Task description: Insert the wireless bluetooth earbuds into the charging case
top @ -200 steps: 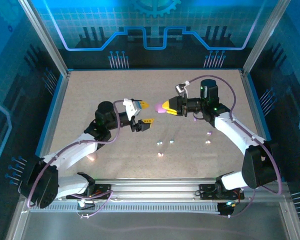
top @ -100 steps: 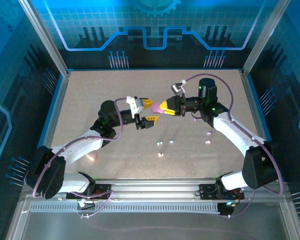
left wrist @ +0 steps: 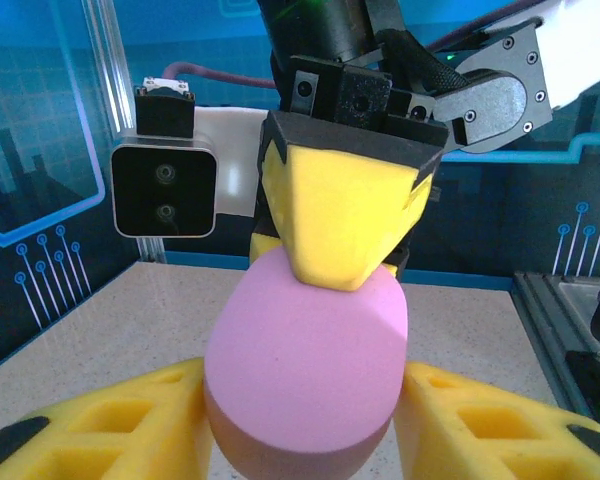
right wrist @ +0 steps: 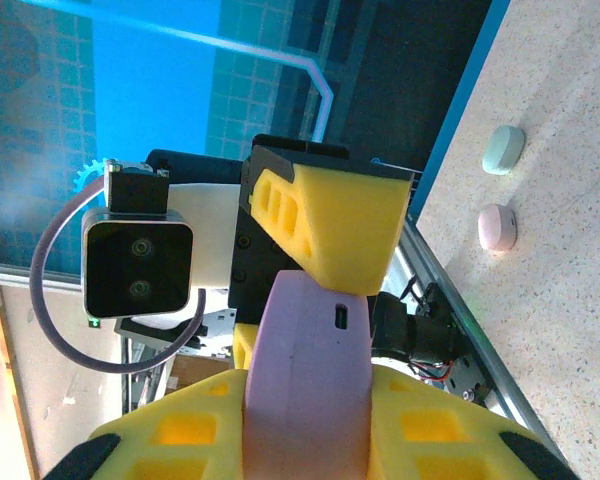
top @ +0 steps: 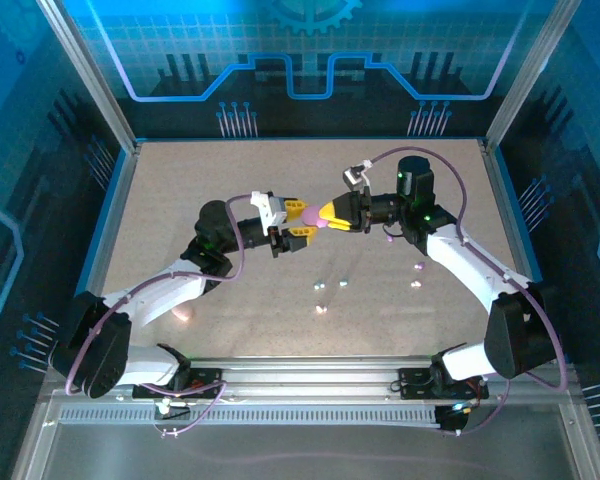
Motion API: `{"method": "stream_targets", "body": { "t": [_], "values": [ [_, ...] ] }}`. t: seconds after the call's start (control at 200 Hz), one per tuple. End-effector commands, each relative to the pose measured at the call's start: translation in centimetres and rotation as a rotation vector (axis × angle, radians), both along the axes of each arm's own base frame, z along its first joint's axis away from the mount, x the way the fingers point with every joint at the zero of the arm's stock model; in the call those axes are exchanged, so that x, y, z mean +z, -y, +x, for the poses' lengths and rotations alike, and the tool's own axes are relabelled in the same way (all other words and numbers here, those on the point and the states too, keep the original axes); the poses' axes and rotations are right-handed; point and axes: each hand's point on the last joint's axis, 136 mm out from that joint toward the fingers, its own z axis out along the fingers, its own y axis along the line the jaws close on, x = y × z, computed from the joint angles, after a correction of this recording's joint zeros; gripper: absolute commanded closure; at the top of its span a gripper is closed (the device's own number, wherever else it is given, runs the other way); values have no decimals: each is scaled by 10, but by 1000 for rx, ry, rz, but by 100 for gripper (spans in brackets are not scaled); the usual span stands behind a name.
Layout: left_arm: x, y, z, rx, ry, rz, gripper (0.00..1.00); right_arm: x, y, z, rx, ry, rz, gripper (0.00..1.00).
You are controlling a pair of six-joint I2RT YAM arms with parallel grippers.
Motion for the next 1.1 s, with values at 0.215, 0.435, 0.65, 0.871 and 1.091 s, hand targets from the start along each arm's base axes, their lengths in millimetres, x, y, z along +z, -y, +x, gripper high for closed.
{"method": "stream_targets", "body": {
  "t": [0.215,0.435,0.65,0.871,1.091],
  "values": [
    [20,7,-10,-59,21,25,79,2,0,-4,-8,31,-63,72],
    [10,5,-12,-45,-35,135,82,-1,6,-10,-7,54,-137,55],
    [8,4,-11,-38,-39,187,83,-8,9,-9,-15,39,-176,58],
    [7,7,-8,-27,-41,215,76,-8,6,-10,0,28,-149,80],
    [10,10,-8,-38,-8,152,52,5,7,-3,-21,25,-59,88]
  ]
}}
